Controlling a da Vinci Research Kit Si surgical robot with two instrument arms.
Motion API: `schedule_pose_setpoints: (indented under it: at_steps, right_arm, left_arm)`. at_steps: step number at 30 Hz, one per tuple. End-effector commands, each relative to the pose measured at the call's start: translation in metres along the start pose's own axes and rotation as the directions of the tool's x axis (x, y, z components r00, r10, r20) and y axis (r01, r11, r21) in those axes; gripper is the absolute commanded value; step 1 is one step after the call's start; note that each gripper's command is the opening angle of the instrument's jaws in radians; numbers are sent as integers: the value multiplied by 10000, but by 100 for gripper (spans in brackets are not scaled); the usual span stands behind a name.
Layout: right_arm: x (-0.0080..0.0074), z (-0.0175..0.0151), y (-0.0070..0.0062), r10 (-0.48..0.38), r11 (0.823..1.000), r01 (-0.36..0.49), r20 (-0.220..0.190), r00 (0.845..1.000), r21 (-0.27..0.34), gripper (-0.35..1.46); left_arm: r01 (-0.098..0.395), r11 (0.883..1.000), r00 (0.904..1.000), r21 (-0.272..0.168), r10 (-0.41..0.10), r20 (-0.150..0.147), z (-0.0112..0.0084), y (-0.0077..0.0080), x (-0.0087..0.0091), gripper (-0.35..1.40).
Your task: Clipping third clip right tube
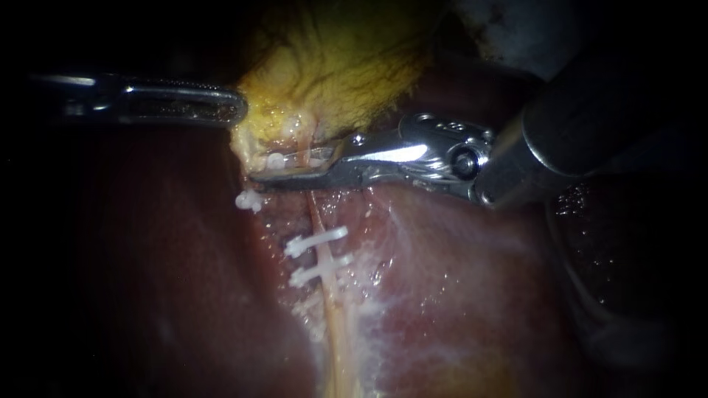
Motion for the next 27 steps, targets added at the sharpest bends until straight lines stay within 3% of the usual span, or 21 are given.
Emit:
schedule_pose_setpoints:
  at_steps: [1, 5, 10, 13, 20, 27]
  right_arm:
    - [0, 0, 0, 2, 10000, -2, 0, 10000, 2, -13]
    - [0, -1, 0, 3, 10000, -3, 3, 10000, 7, -10]
    - [0, -1, 0, -296, 9996, 296, -9, 9996, -14, 38]
    - [-2, -1, 2, -487, 9988, 487, 6, 9988, 10, 53]
    - [-13, -5, 14, -1099, 9939, 1099, 58, 9939, 107, 60]
    - [-20, -11, 20, -1226, 9891, 1187, 410, 9916, 875, 60]
  left_arm:
    - [-9, 10000, 10000, 4, 9, -1, 0, 0, 0, -35]
    - [-10, 10000, 10000, 4, 10, -1, 0, 0, 0, -35]
    - [-10, 10000, 10000, 7, 10, -2, -1, 0, 0, -35]
    - [-12, 10000, 10000, 11, 12, -3, -1, 0, 1, -35]
    - [45, 10000, 10000, 19, -45, -6, -3, 1, 1, -35]
    - [43, 10000, 10000, 21, -43, -6, -3, 1, 1, -35]
